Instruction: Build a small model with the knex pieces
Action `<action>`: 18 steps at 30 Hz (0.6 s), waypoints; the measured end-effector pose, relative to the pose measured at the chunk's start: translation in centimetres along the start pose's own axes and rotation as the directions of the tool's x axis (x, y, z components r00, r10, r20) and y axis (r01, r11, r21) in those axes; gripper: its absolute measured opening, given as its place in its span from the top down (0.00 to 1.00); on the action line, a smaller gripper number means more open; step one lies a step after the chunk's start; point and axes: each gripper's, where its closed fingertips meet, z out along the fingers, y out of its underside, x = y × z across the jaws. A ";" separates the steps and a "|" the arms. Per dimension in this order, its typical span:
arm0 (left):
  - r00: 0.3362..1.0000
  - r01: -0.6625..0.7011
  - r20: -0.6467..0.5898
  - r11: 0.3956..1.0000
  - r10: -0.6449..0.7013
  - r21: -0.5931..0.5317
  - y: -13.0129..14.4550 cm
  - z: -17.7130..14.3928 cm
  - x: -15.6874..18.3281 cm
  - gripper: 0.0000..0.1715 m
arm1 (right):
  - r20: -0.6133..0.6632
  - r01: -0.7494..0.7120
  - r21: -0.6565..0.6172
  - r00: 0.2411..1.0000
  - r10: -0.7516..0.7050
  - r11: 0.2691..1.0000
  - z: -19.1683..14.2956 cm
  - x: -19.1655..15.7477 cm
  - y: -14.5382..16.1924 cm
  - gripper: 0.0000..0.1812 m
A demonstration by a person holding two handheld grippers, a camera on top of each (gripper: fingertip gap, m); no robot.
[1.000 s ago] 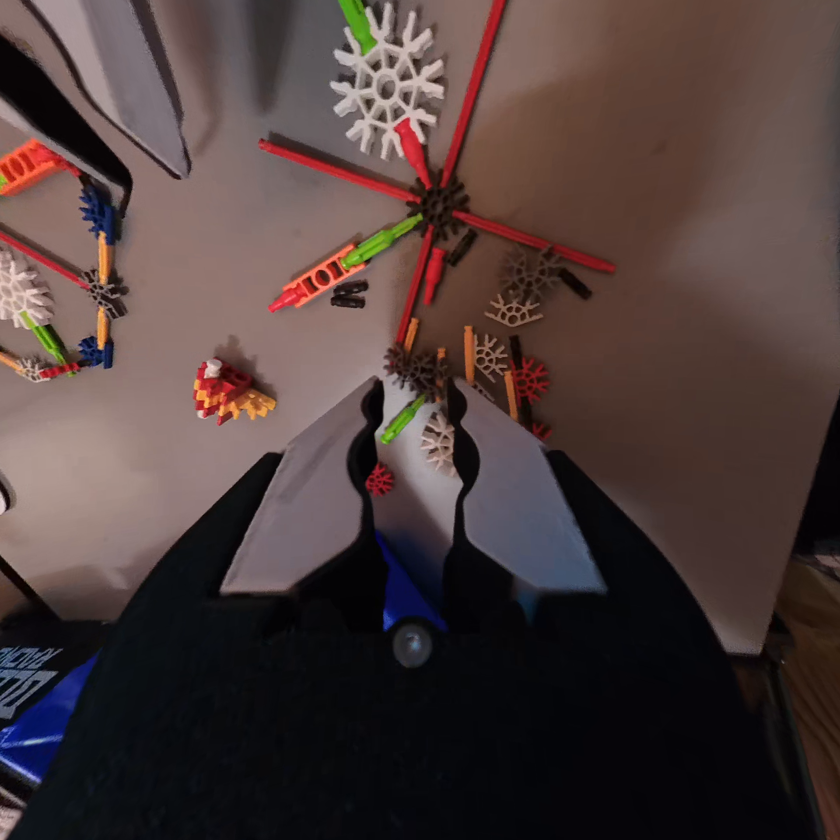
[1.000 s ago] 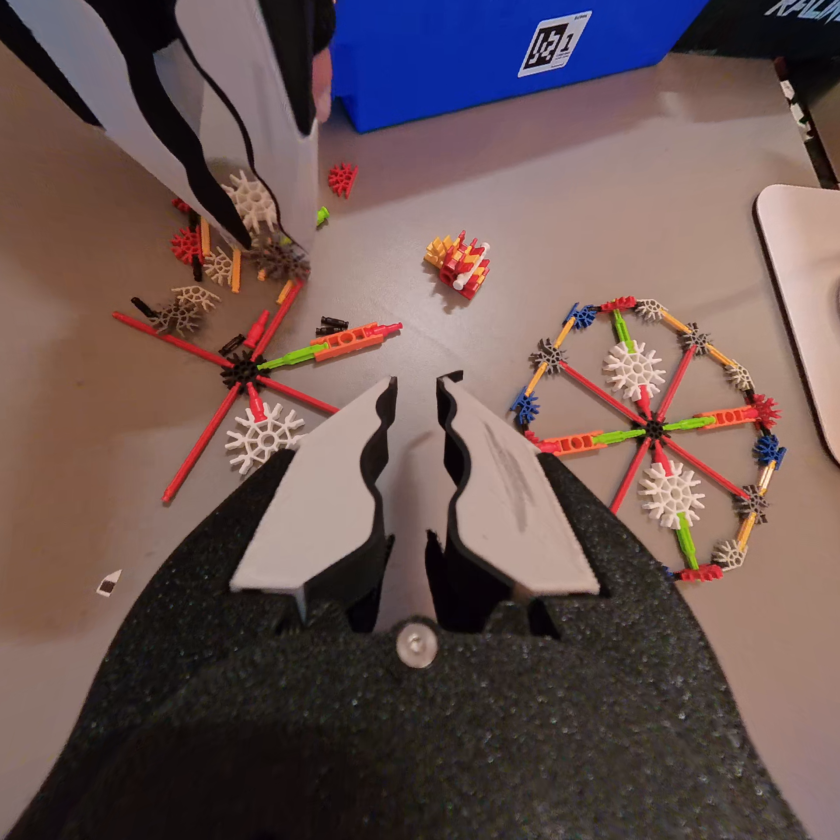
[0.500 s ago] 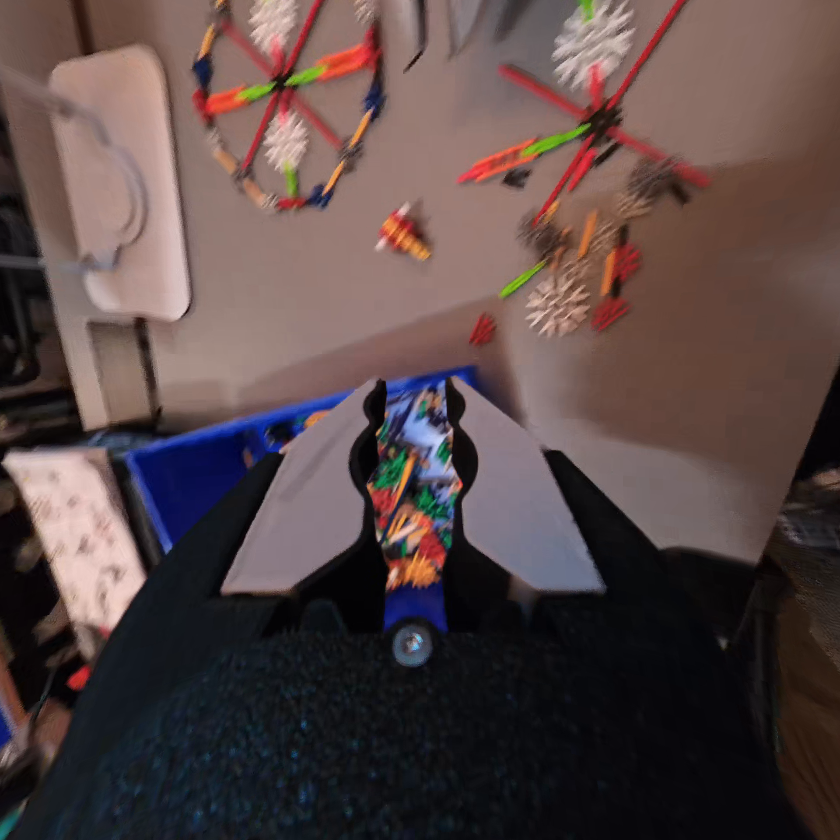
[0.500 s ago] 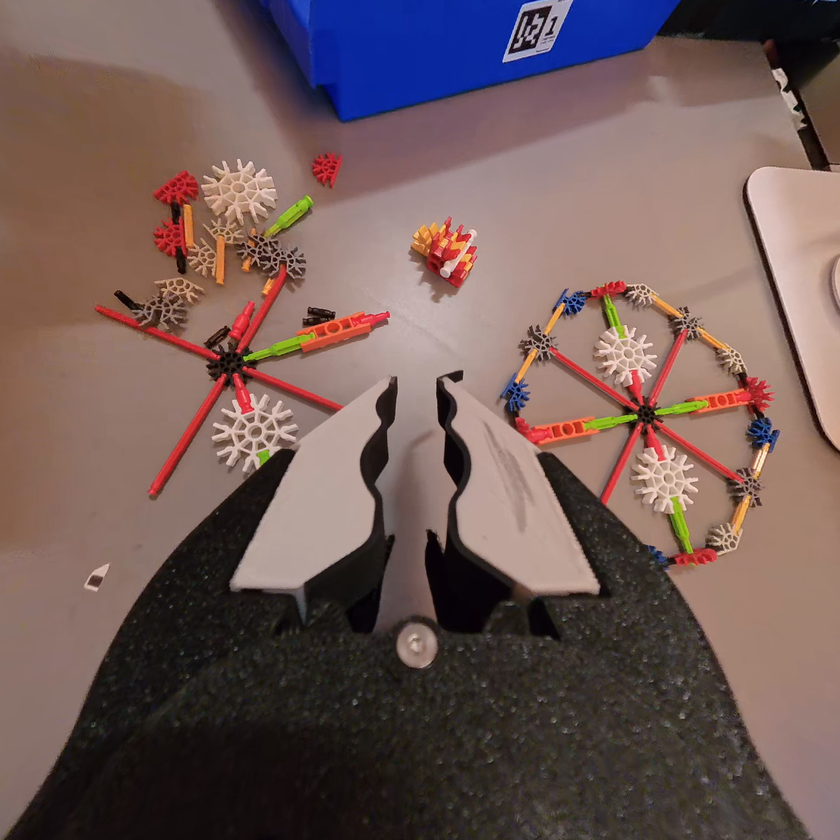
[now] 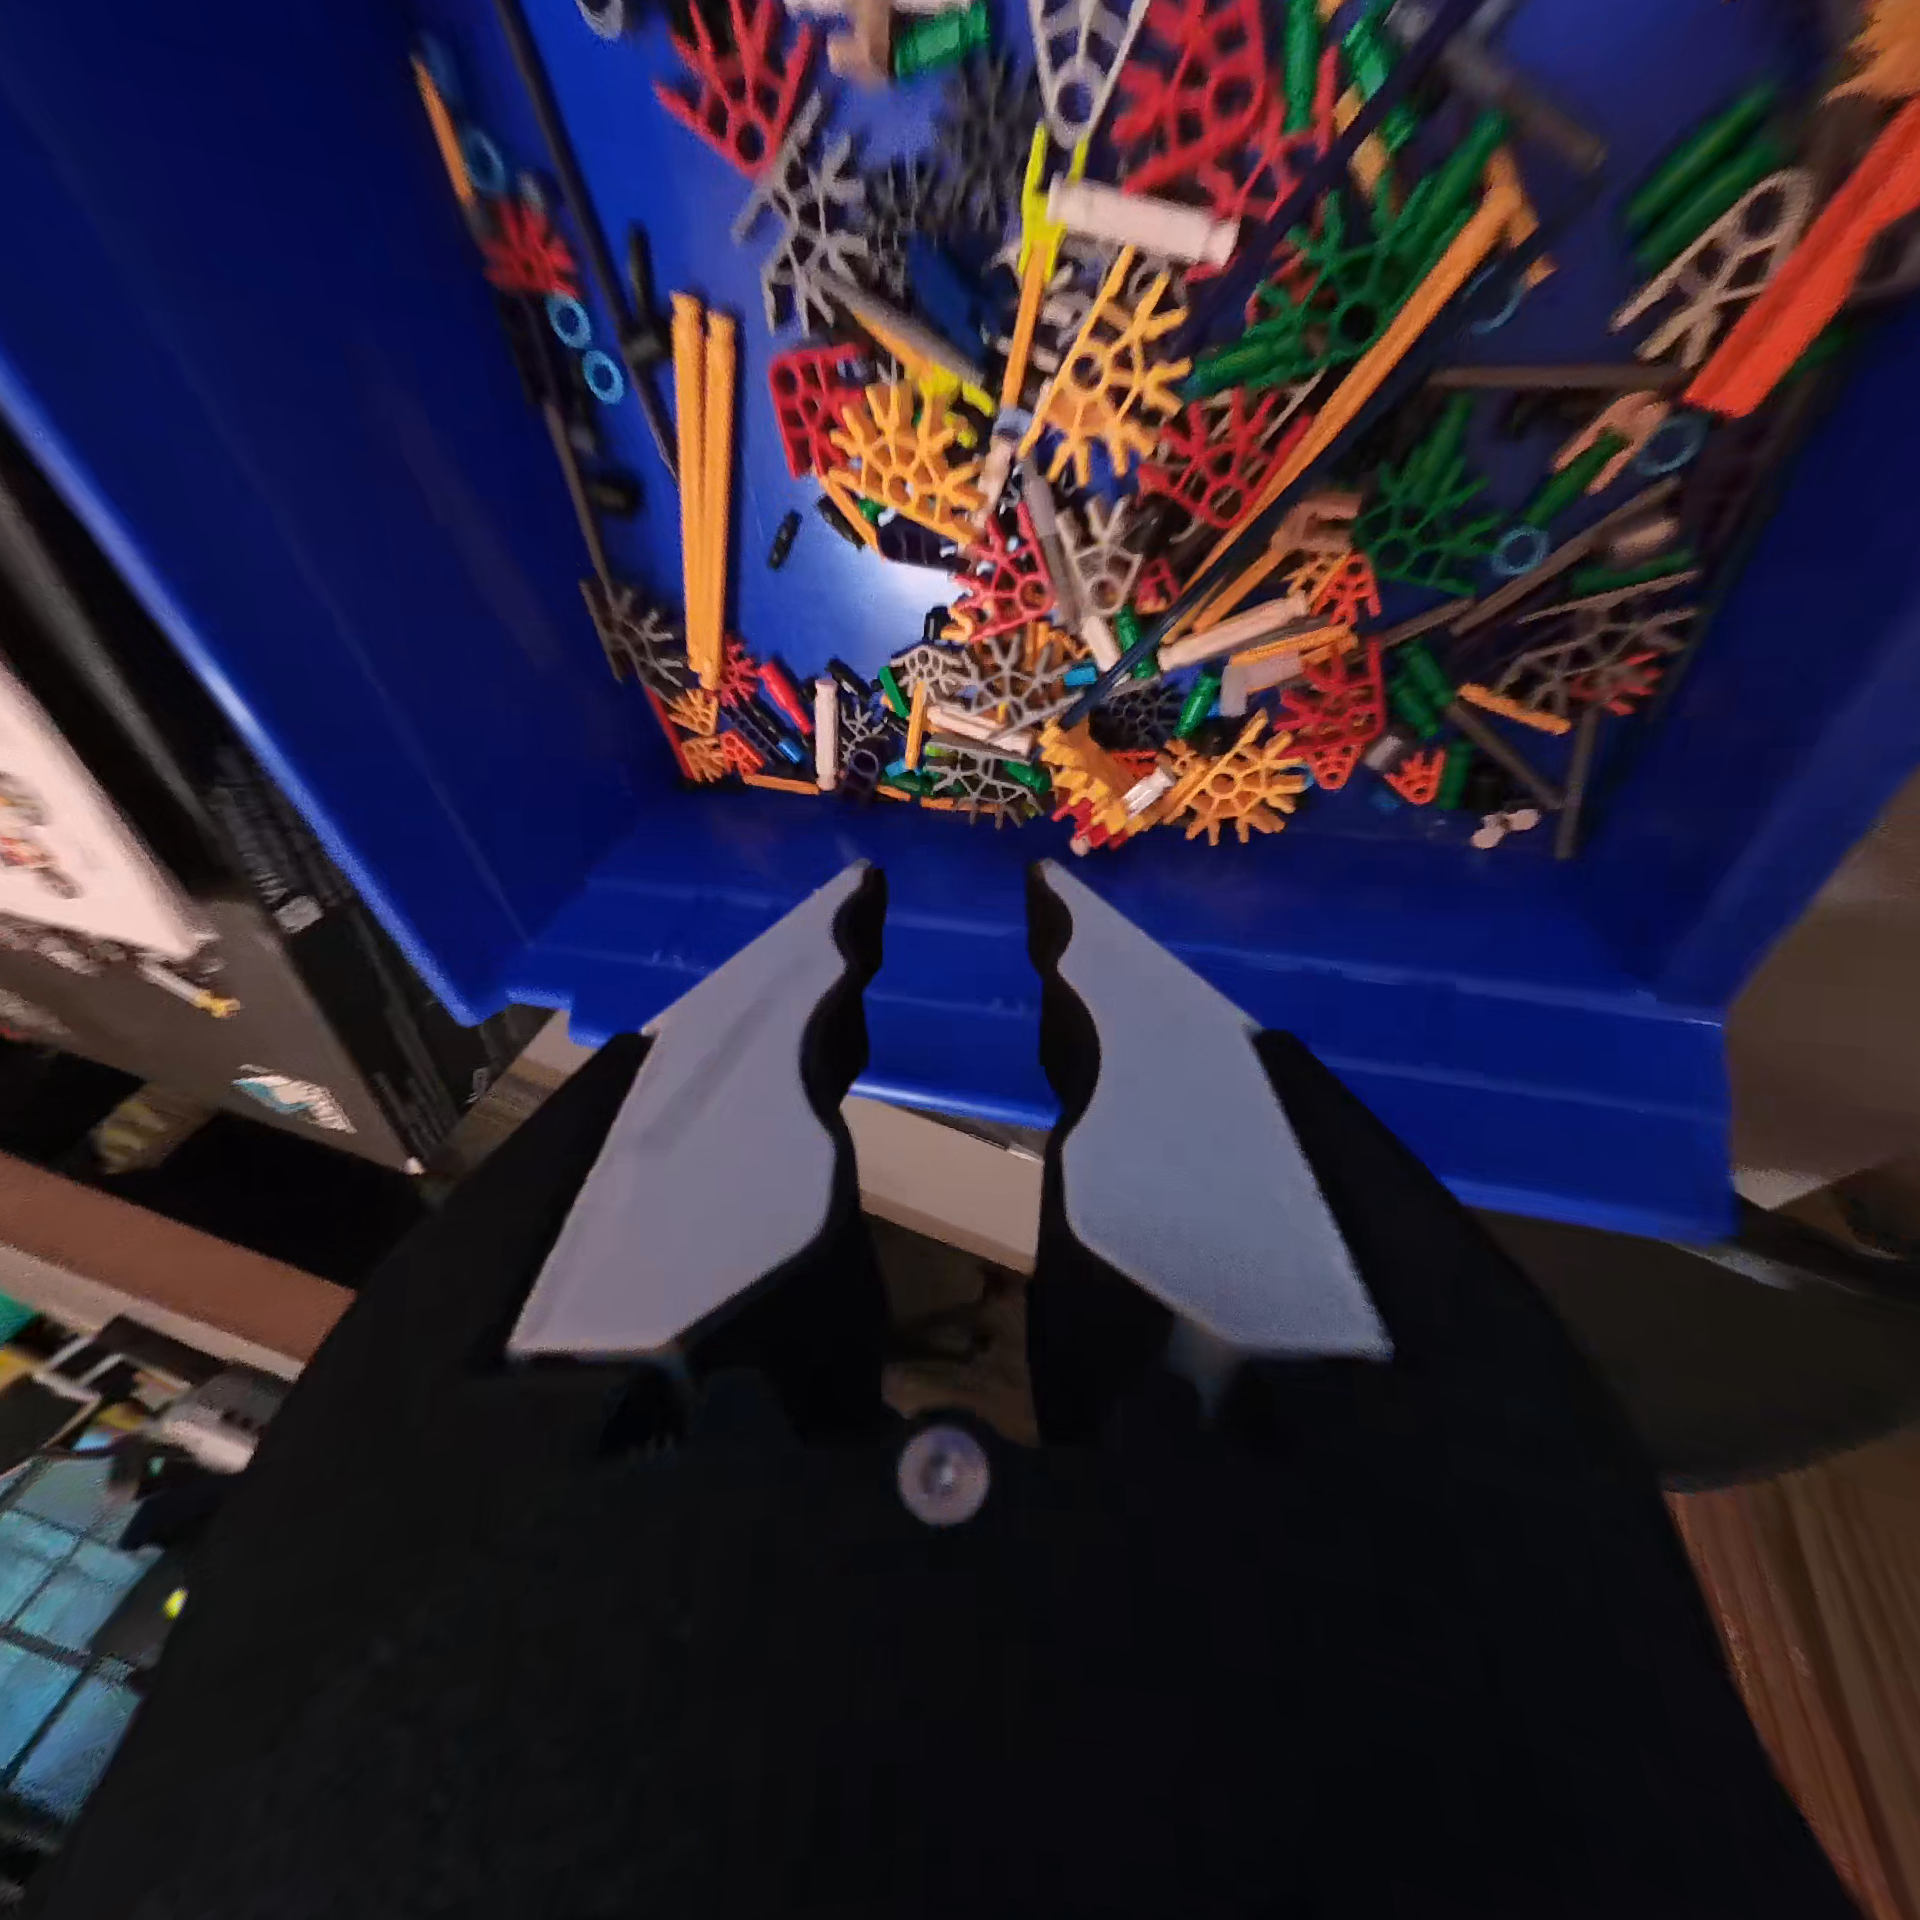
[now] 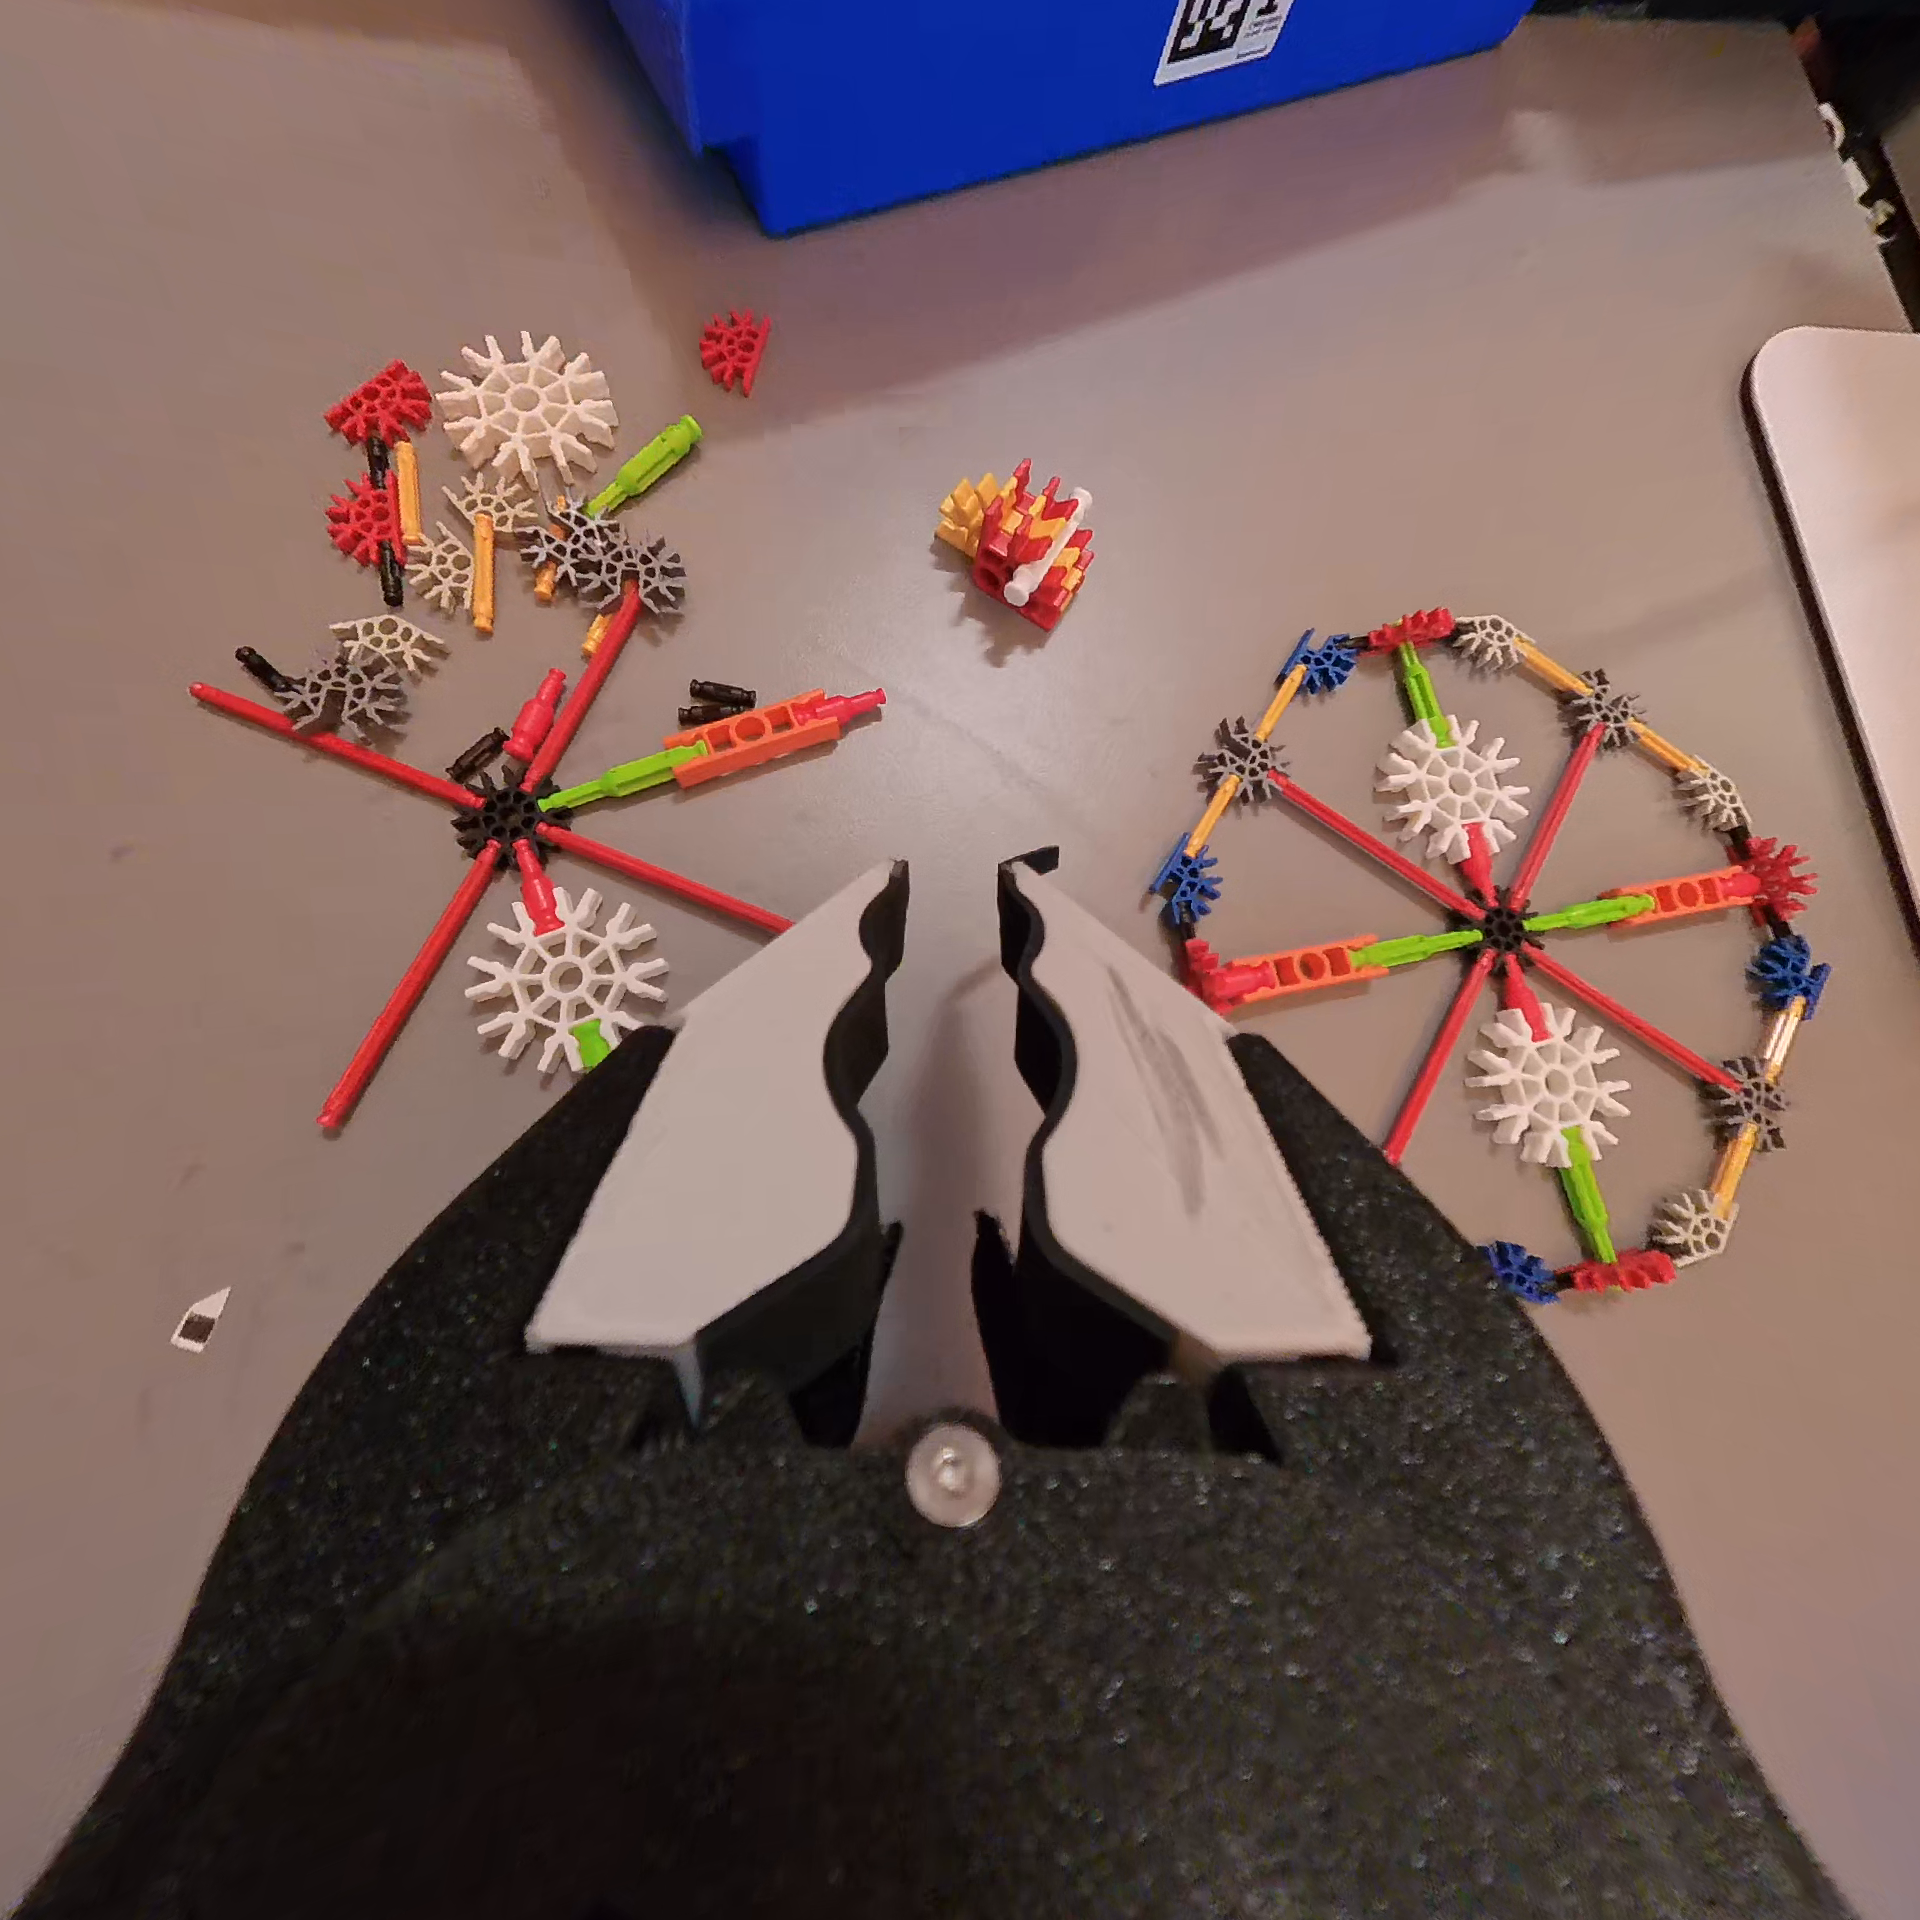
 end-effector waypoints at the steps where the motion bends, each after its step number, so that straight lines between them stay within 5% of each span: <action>1: 1.000 0.003 -0.021 1.000 -0.004 -0.021 0.3 1.0 -0.2 0.84 | 0.001 0.000 0.000 1.000 0.000 1.000 0.0 0.0 0.0 0.91; 14: 0.990 -0.050 -0.143 0.962 0.011 -0.267 1.4 8.0 -0.8 0.90 | 0.018 -0.009 -0.014 1.000 0.009 1.000 0.5 -0.1 0.5 0.91; 18: 0.987 -0.051 -0.158 0.975 0.017 -0.214 -0.3 8.3 -0.9 0.97 | 0.019 -0.007 -0.013 1.000 0.007 1.000 0.5 -0.2 0.4 0.91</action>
